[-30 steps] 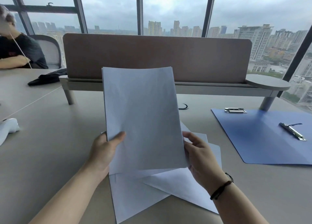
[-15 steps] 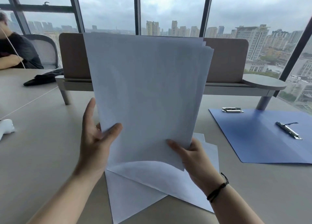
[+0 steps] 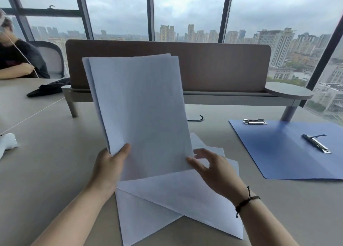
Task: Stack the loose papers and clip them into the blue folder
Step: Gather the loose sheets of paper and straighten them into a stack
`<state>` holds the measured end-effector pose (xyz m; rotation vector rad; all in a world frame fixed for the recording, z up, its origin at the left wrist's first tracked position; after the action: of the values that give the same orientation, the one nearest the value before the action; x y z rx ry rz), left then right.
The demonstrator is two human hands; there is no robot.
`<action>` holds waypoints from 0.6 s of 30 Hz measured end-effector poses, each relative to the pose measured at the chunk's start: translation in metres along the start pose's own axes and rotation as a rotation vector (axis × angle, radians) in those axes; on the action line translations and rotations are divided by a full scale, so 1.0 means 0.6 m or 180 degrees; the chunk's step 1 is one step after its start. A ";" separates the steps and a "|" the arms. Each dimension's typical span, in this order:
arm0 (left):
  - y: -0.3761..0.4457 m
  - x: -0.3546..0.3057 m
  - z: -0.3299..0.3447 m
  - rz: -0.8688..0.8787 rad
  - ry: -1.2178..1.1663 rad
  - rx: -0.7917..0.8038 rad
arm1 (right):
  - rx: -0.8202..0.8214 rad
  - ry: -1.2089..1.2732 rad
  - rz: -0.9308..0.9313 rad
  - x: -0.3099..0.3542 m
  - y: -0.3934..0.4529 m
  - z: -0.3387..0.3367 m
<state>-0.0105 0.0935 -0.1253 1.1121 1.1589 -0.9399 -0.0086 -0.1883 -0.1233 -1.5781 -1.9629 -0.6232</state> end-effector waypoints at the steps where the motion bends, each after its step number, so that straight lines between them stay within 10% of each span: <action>1: 0.002 0.000 -0.002 -0.0129 -0.0288 -0.0082 | -0.0074 -0.0675 0.0207 -0.014 0.000 -0.013; 7: 0.004 0.008 -0.002 -0.0724 -0.1529 0.0018 | 0.0162 -0.1582 0.0861 -0.062 0.009 -0.020; 18: 0.004 0.016 0.001 -0.0847 -0.1386 0.0106 | 0.0080 -0.1682 0.1299 -0.050 0.002 -0.037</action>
<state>-0.0064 0.0930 -0.1342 0.7357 0.9431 -1.3354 0.0001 -0.2246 -0.1268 -2.2086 -1.8814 -0.0103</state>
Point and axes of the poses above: each hand's wrist, its own y-axis towards the middle knuckle, its own z-axis out of the palm, x = y × z, the point moved 4 cm from there along y, towards the middle knuckle, and after that the axes turned 10 degrees about x, right-handed, at the moved point
